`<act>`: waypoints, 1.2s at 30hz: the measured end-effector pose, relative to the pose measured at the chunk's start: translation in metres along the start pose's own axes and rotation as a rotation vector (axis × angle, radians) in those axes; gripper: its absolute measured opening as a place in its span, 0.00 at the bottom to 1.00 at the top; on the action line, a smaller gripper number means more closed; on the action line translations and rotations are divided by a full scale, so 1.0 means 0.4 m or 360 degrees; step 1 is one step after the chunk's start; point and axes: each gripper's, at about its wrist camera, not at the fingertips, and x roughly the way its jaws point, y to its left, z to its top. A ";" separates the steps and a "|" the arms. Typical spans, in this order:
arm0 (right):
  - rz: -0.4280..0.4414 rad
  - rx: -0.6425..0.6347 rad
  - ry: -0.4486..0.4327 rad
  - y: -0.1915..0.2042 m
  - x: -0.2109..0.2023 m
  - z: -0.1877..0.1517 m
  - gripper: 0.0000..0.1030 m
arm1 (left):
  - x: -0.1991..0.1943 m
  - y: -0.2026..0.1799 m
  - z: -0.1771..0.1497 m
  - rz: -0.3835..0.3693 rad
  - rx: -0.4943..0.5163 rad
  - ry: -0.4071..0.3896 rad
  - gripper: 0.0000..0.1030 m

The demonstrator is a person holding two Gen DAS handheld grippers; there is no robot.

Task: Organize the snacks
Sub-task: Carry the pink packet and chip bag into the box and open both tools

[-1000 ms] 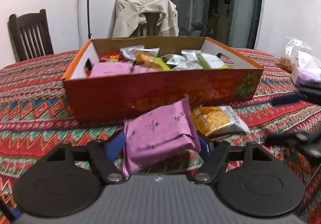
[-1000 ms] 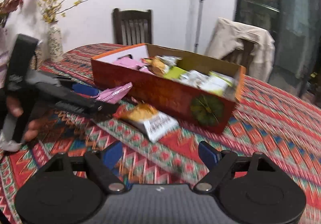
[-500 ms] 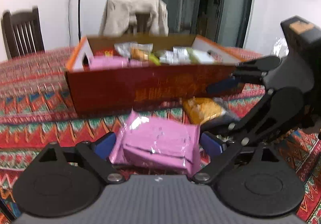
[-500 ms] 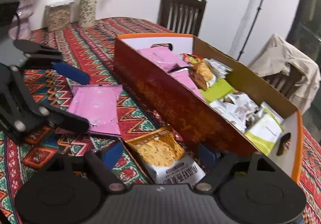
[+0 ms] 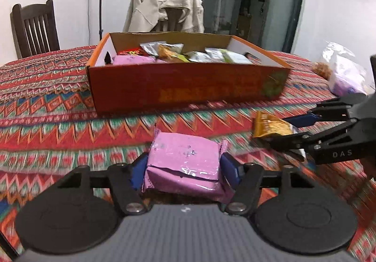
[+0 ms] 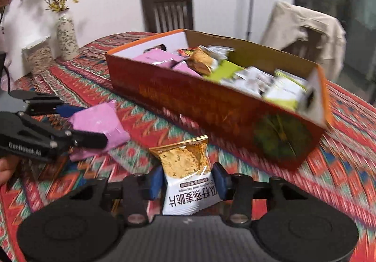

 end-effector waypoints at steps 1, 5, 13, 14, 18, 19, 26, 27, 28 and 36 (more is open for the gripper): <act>-0.0023 0.0009 -0.0008 0.010 -0.023 -0.023 0.43 | -0.019 -0.007 -0.016 -0.0011 -0.0015 0.0006 0.64; -0.0138 0.0061 -0.0022 0.054 -0.133 -0.123 0.42 | -0.123 -0.049 -0.104 -0.0052 -0.0114 -0.0001 0.63; -0.0150 0.0239 -0.0115 0.108 -0.290 -0.237 0.42 | -0.228 -0.099 -0.127 -0.0086 -0.0182 -0.0060 0.63; -0.0154 0.0224 -0.0122 0.114 -0.297 -0.237 0.42 | -0.237 -0.104 -0.124 -0.0089 -0.0179 -0.0074 0.63; -0.0131 0.0221 -0.0167 0.131 -0.314 -0.241 0.42 | -0.249 -0.117 -0.122 -0.0095 -0.0179 -0.0083 0.63; -0.0125 0.0224 -0.0176 0.134 -0.316 -0.241 0.42 | -0.248 -0.119 -0.121 -0.0089 -0.0176 -0.0078 0.63; -0.0064 0.0217 -0.0227 0.132 -0.323 -0.217 0.42 | -0.236 -0.103 -0.038 -0.0120 -0.0105 -0.0147 0.63; -0.0059 0.0204 -0.0241 0.128 -0.323 -0.203 0.42 | -0.231 -0.098 -0.008 -0.0123 -0.0083 -0.0185 0.63; -0.0058 0.0188 -0.0255 0.122 -0.320 -0.186 0.42 | -0.224 -0.094 0.024 -0.0115 -0.0060 -0.0221 0.63; -0.0107 0.0065 -0.0400 0.002 -0.259 0.050 0.42 | -0.038 -0.042 0.294 -0.0058 -0.0029 -0.0308 0.64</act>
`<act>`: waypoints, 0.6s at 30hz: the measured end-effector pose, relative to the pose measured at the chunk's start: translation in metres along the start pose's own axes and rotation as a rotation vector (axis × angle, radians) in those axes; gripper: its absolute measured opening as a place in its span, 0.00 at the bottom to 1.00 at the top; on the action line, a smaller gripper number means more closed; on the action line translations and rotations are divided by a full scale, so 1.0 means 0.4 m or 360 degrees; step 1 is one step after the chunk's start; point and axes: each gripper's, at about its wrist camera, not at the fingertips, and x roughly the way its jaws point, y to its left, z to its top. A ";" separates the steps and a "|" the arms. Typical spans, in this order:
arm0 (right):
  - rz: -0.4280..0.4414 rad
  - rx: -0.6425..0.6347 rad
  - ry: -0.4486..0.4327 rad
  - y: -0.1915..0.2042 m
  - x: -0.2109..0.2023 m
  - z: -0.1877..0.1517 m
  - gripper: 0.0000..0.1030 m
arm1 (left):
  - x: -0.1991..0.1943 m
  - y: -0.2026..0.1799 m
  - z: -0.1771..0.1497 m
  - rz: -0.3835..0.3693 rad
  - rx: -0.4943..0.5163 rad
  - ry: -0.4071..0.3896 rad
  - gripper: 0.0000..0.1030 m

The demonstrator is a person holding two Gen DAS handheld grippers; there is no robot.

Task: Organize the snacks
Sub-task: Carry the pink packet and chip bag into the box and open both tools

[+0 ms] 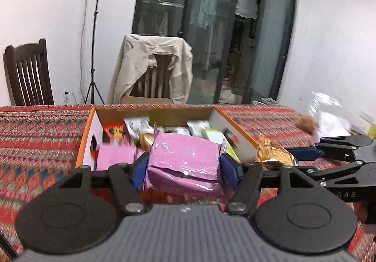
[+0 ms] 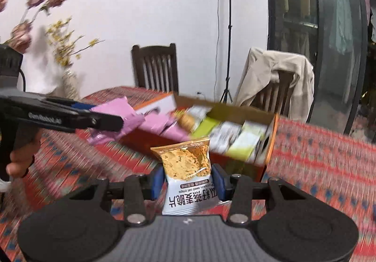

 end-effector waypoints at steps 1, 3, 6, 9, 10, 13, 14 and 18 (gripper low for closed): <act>-0.0003 0.0002 -0.0007 -0.020 0.030 0.030 0.42 | 0.036 0.011 0.022 0.0008 -0.0011 0.0003 0.64; -0.0006 -0.0006 0.0014 -0.057 0.099 0.085 0.42 | 0.093 0.033 0.056 0.0040 -0.0051 0.0009 0.64; -0.0037 -0.0019 0.0076 -0.110 0.228 0.154 0.42 | 0.163 0.068 0.087 0.0056 -0.0090 0.0031 0.64; -0.0035 -0.0052 0.0176 -0.153 0.365 0.206 0.42 | 0.217 0.094 0.111 0.0061 -0.0100 0.0053 0.64; -0.0047 -0.0074 0.0216 -0.163 0.407 0.219 0.42 | 0.235 0.097 0.118 0.0059 -0.0099 0.0063 0.63; -0.0103 -0.0072 0.0340 -0.210 0.536 0.244 0.42 | 0.298 0.103 0.143 0.0037 -0.0109 0.0097 0.63; -0.0115 -0.0057 0.0370 -0.227 0.571 0.245 0.43 | 0.320 0.104 0.150 0.0029 -0.0115 0.0111 0.63; -0.0172 0.0010 0.0424 -0.273 0.656 0.232 0.53 | 0.404 0.096 0.171 0.0048 -0.0124 0.0163 0.63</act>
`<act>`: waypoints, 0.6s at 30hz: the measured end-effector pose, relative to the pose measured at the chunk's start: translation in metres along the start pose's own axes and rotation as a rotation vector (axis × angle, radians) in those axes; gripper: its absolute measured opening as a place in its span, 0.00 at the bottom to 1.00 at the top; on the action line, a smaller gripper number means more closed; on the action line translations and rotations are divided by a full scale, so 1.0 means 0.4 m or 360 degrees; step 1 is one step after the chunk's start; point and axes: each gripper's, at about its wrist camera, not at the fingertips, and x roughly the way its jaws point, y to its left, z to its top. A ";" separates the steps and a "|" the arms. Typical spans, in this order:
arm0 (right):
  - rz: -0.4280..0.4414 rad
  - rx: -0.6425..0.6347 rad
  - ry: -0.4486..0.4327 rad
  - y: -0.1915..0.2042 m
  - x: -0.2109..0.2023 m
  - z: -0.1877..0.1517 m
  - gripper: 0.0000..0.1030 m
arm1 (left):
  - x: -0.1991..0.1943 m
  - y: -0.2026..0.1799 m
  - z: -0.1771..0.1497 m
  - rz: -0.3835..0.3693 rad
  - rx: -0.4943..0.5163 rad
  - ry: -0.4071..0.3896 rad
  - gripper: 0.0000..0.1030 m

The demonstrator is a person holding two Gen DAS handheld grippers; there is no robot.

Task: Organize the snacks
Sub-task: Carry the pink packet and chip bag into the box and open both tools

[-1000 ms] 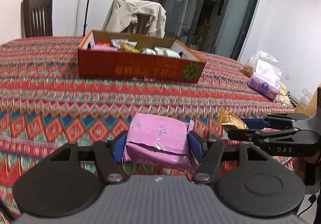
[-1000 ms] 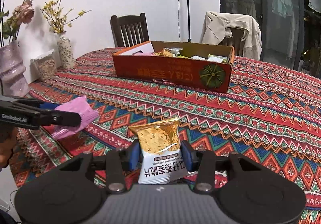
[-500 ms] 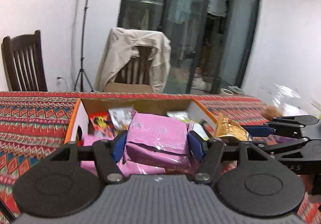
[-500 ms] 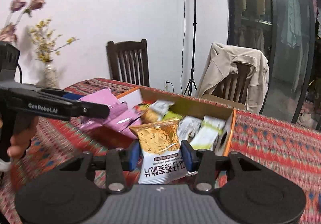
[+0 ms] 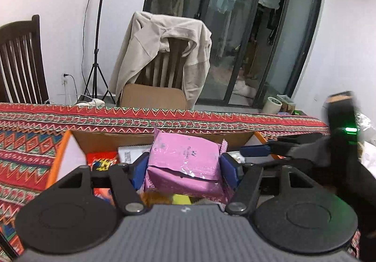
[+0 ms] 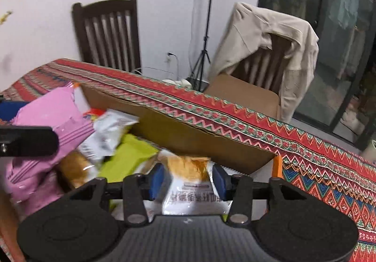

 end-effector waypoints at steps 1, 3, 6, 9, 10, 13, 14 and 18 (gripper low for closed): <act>0.0017 0.0029 -0.0004 -0.007 -0.001 0.000 0.57 | 0.019 -0.006 0.006 -0.0001 0.0002 0.0011 0.64; 0.0020 0.0011 -0.0053 -0.010 -0.031 -0.005 0.63 | 0.054 -0.014 0.017 -0.0013 -0.0003 0.0032 0.64; -0.0117 -0.0087 -0.0078 -0.017 -0.084 -0.016 0.73 | 0.109 -0.022 0.032 -0.0013 -0.0033 0.0076 0.64; -0.0169 -0.0094 -0.0090 -0.046 -0.135 -0.036 0.73 | 0.164 -0.014 0.032 0.0032 -0.0133 0.0176 0.76; -0.0185 -0.0090 -0.0092 -0.054 -0.154 -0.044 0.73 | 0.175 -0.008 0.028 0.0060 -0.0187 0.0218 0.81; -0.0207 -0.0071 -0.0124 -0.071 -0.212 -0.063 0.74 | 0.162 -0.010 0.012 0.0054 -0.0181 0.0223 0.81; -0.0206 -0.0067 -0.0131 -0.075 -0.226 -0.065 0.74 | 0.147 -0.018 0.010 0.0047 -0.0139 0.0218 0.81; -0.0217 -0.0061 -0.0140 -0.074 -0.270 -0.069 0.74 | 0.066 -0.048 0.018 0.0036 -0.0039 0.0174 0.81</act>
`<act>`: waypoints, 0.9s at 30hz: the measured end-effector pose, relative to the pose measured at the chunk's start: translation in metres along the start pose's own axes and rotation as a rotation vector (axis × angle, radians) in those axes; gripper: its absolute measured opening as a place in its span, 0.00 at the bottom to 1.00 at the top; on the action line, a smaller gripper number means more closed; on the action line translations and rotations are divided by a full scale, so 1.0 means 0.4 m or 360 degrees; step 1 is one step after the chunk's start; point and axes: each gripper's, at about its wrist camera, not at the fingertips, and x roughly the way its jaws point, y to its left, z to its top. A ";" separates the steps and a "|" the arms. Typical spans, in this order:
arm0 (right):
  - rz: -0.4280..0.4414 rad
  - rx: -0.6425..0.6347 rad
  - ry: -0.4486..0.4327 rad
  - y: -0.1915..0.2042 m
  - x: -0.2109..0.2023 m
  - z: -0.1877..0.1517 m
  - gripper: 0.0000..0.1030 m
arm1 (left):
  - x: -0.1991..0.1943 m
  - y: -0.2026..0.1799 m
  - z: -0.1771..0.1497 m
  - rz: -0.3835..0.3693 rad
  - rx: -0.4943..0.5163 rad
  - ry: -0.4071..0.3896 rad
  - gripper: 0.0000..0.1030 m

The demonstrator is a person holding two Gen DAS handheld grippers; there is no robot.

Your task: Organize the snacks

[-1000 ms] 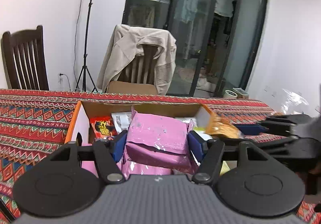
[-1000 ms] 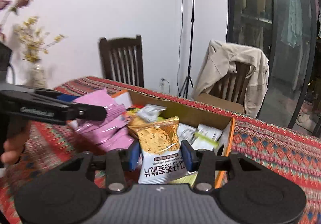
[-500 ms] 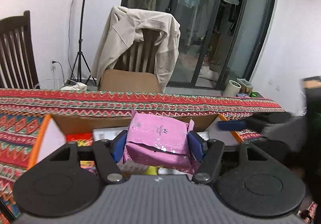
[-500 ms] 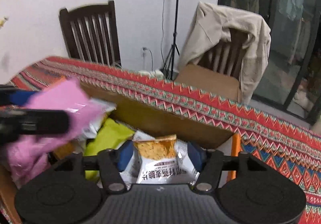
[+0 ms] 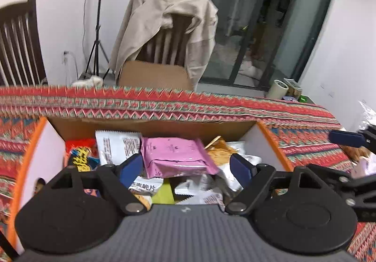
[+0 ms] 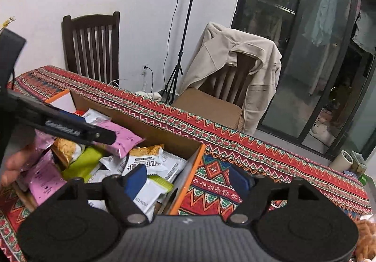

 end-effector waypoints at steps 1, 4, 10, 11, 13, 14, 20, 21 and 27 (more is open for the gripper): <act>0.0003 0.0005 -0.0007 0.004 -0.012 0.000 0.74 | -0.029 -0.005 -0.001 0.0004 0.0021 -0.0016 0.81; 0.0035 0.0023 -0.0024 0.011 -0.047 0.006 0.74 | -0.111 -0.028 0.000 0.0015 0.0090 -0.0059 0.81; 0.0076 0.0088 -0.0125 0.024 -0.178 0.015 0.87 | -0.339 -0.042 -0.037 0.0088 0.0194 -0.0232 0.93; 0.0076 0.0117 -0.0155 0.023 -0.206 0.015 0.90 | -0.376 -0.041 -0.044 0.0105 0.0197 -0.0269 0.95; 0.0064 0.0171 -0.0224 0.022 -0.273 0.010 0.97 | -0.468 -0.038 -0.078 0.0136 0.0205 -0.0368 1.00; 0.0057 0.0192 -0.0252 0.024 -0.303 0.005 0.99 | -0.508 -0.038 -0.097 0.0152 0.0205 -0.0411 1.00; 0.0059 0.0217 -0.0366 0.067 -0.473 -0.063 1.00 | -0.687 -0.046 -0.224 0.0196 0.0196 -0.0550 1.00; 0.0054 0.0218 -0.0369 0.075 -0.491 -0.074 1.00 | -0.710 -0.049 -0.242 0.0198 0.0197 -0.0562 1.00; -0.0007 0.0163 -0.0455 0.166 -0.622 -0.159 1.00 | -0.836 -0.073 -0.358 0.0194 0.0205 -0.0623 1.00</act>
